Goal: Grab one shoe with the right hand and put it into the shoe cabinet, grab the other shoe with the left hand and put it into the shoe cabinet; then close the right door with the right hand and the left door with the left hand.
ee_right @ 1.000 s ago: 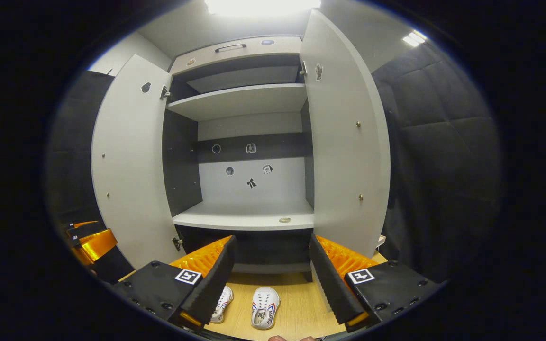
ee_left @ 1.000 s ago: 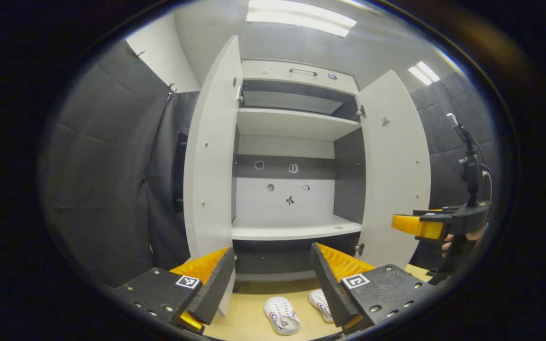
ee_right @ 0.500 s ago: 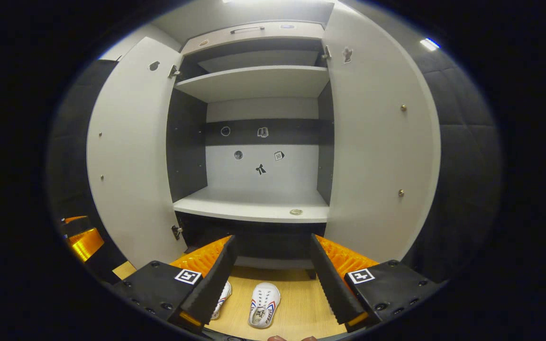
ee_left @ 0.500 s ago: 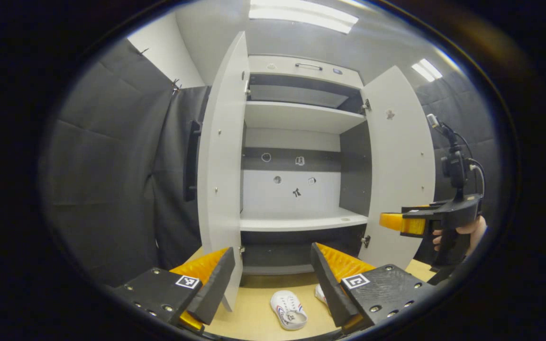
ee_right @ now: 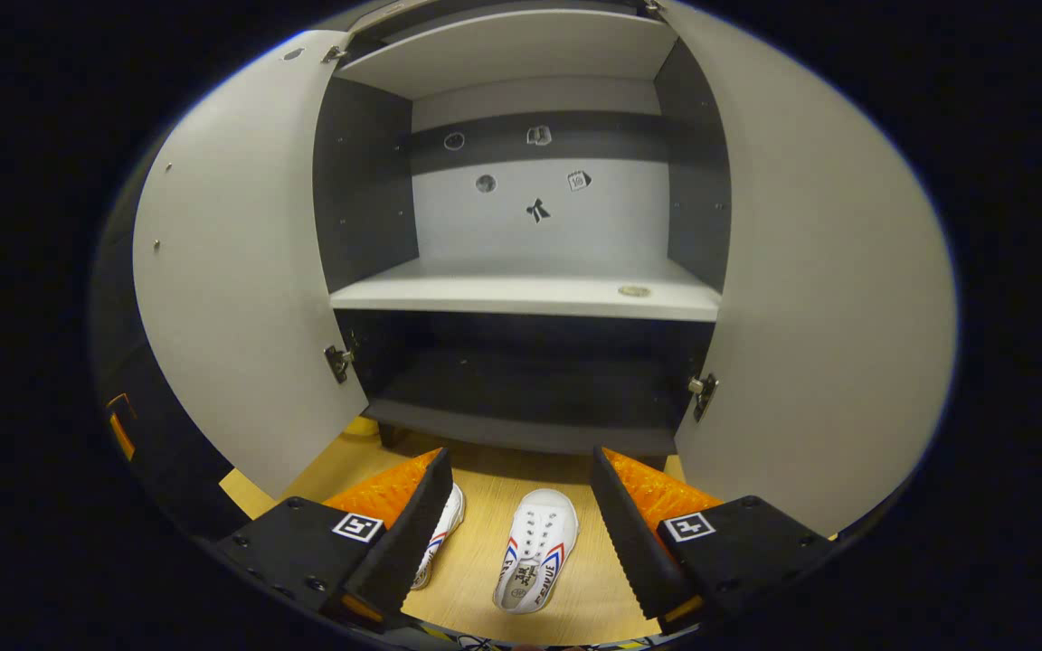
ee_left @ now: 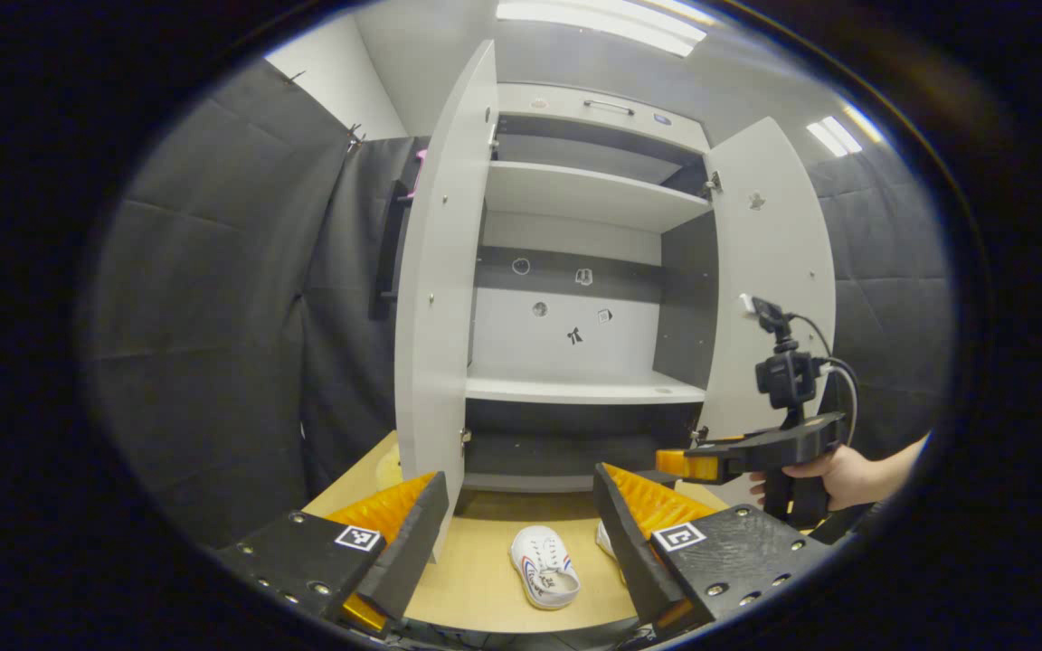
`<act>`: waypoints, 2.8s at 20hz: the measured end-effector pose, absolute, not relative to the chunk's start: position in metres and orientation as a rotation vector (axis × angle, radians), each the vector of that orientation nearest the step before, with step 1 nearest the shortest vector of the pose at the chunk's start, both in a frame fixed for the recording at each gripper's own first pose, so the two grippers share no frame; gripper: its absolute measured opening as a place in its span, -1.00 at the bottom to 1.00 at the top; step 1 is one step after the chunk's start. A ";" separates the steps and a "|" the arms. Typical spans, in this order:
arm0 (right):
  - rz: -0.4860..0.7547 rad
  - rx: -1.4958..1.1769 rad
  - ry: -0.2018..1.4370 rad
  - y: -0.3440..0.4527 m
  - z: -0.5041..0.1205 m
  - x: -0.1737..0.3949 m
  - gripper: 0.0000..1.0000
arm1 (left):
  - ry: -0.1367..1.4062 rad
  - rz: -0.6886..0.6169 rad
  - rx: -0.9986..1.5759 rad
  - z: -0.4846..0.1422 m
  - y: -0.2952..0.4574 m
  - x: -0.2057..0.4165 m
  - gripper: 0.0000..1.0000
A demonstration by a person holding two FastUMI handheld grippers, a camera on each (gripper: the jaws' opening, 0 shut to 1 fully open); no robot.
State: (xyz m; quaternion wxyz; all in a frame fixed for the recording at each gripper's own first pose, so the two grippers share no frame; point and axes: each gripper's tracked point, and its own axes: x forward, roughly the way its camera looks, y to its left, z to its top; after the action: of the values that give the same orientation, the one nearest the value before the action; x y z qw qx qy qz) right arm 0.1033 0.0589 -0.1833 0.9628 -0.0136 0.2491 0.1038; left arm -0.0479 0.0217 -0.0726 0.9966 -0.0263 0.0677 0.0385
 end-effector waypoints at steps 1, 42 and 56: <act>0.223 -0.028 0.535 0.061 -0.198 0.106 0.93 | 0.147 0.080 -0.054 -0.078 0.022 -0.049 0.89; 0.187 -0.100 0.752 0.046 -0.289 0.110 -0.94 | 0.175 0.129 0.028 -0.081 0.031 -0.059 0.84; 0.276 0.039 0.272 0.072 -0.026 0.149 -0.94 | 0.137 -0.018 0.052 -0.063 -0.014 -0.030 0.80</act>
State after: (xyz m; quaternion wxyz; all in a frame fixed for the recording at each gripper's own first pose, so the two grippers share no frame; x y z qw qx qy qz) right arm 0.1490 0.0719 -0.0261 0.9811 0.0192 0.1350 0.1370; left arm -0.0296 -0.0136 -0.0627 0.9973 0.0258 0.0685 -0.0091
